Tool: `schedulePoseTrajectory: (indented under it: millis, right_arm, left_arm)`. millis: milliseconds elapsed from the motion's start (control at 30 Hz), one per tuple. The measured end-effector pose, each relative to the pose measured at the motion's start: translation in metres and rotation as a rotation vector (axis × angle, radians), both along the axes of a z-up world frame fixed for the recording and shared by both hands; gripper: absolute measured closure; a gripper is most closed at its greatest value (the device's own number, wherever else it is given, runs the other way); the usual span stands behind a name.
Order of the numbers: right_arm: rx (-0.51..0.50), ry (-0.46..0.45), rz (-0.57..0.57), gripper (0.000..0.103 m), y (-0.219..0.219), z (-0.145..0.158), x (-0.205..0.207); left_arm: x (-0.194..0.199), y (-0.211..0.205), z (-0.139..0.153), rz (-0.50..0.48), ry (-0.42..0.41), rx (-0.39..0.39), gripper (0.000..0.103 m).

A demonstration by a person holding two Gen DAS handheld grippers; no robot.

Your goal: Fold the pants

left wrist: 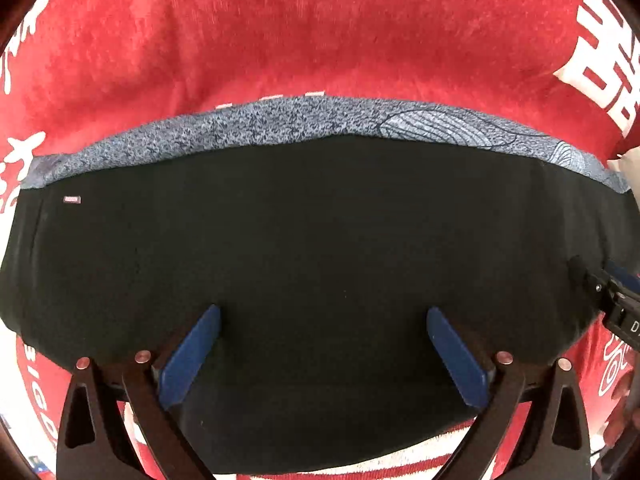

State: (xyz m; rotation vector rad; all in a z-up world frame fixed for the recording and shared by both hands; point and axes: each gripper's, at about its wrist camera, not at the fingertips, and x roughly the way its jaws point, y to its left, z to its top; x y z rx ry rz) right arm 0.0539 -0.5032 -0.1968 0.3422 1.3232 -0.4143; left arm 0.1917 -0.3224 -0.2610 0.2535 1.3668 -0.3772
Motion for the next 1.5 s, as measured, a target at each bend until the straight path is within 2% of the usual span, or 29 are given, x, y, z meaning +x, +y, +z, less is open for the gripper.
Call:
schedulePoseTrajectory:
  millis: [67, 100, 233, 433, 633, 933, 1133, 1300, 1500]
  right_arm:
    - [0.049, 0.002, 0.029, 0.001, 0.001, -0.003, 0.003]
    - [0.041, 0.02, 0.044, 0.0, 0.002, -0.006, 0.01]
    - [0.042, 0.038, 0.077, 0.0, 0.005, -0.007, 0.01]
    - [0.049, 0.009, 0.114, 0.0, 0.007, -0.004, 0.002]
    - [0.123, 0.024, 0.138, 0.0, -0.009, 0.009, -0.015]
    - [0.329, -0.042, -0.095, 0.0, -0.053, 0.039, -0.062]
    - [0.431, -0.106, -0.194, 0.0, -0.076, 0.057, -0.103]
    - [0.504, -0.135, -0.266, 0.0, -0.087, 0.051, -0.127]
    - [0.565, -0.169, -0.347, 0.0, -0.097, 0.039, -0.148]
  left_arm:
    - [0.001, 0.0, -0.001, -0.002, 0.008, -0.001, 0.0]
    - [0.003, 0.002, 0.0, -0.007, 0.011, 0.0, 0.0]
    - [0.009, 0.001, 0.0, -0.006, 0.015, 0.005, 0.0]
    - [-0.002, 0.0, 0.001, 0.013, 0.012, 0.012, 0.0]
    - [0.001, -0.001, -0.006, 0.016, 0.025, 0.024, 0.0]
    - [0.003, -0.007, -0.008, 0.033, 0.034, 0.05, 0.0]
    - [0.004, -0.015, -0.004, 0.06, 0.04, 0.092, 0.0]
    - [0.001, -0.034, 0.009, 0.051, 0.021, 0.173, 0.0]
    - [-0.015, -0.079, 0.03, -0.042, 0.002, 0.152, 0.0]
